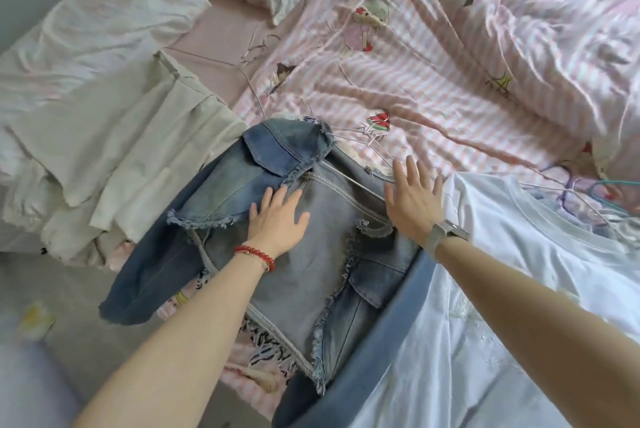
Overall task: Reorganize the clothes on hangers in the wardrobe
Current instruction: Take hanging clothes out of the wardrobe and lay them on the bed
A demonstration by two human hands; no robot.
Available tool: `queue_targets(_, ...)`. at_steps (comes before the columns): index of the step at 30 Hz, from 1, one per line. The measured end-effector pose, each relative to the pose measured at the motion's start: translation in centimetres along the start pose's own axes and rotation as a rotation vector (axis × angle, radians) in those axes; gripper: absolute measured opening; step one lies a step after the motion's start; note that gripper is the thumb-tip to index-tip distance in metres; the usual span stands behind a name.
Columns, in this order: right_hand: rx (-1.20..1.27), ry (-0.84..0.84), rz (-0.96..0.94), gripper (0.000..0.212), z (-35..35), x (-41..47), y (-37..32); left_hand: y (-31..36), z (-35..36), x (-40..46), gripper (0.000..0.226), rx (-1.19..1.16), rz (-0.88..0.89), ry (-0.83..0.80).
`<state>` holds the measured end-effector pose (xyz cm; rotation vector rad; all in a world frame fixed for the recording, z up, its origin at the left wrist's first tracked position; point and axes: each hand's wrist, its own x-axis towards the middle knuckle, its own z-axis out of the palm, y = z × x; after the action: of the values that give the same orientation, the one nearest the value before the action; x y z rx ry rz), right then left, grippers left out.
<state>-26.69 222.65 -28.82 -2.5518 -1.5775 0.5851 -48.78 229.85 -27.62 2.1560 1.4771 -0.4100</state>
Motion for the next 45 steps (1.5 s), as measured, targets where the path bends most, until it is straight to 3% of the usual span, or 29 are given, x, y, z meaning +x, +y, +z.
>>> queue_targets(6, 0.183, 0.156, -0.216, 0.047, -5.6, -7.0, -5.3, 0.7, -5.9, -8.5, 0.047, 0.028, 0.078, 0.543)
queue_targets(10, 0.313, 0.176, -0.342, 0.045, -8.2, -14.5, -8.6, -0.8, -6.1, -18.8, 0.045, -0.012, -0.036, 0.736)
queue_targets(15, 0.3, 0.048, -0.598, 0.043, -6.1, -25.7, -12.8, -4.0, -0.2, -31.6, 0.047, -0.151, -0.269, 0.742)
queue_targets(18, 0.206, -0.135, -0.824, 0.044, -3.3, -32.2, -15.9, -5.9, 4.3, -39.8, 0.047, -0.247, -0.417, 0.685)
queue_targets(24, -0.021, -0.383, -1.407, 0.045, 1.0, -45.6, -25.0, -11.5, 9.9, -57.8, 0.037, -0.129, -0.782, 0.811)
queue_targets(30, -0.019, -0.484, -1.734, 0.047, 4.6, -60.5, -33.7, -15.9, 14.1, -75.9, 0.038, -0.082, -1.289, 0.885)
queue_targets(35, 0.023, -0.524, -1.996, 0.044, 6.9, -75.4, -40.9, -17.9, 15.8, -91.5, 0.04, 0.135, -1.564, 0.986)
queue_targets(40, 0.215, -0.761, -2.067, 0.035, 7.1, -90.0, -46.4, -18.7, 16.3, -104.3, 0.037, 0.372, -1.772, 1.102)
queue_targets(43, 0.376, -1.025, -1.912, 0.028, 5.7, -97.6, -48.7, -18.8, 17.2, -109.6, 0.04, 0.388, -1.907, 1.126)
queue_targets(45, 0.403, -1.222, -1.819, 0.027, 4.4, -101.9, -49.8, -18.8, 18.2, -111.7, 0.046, 0.27, -1.971, 1.108)
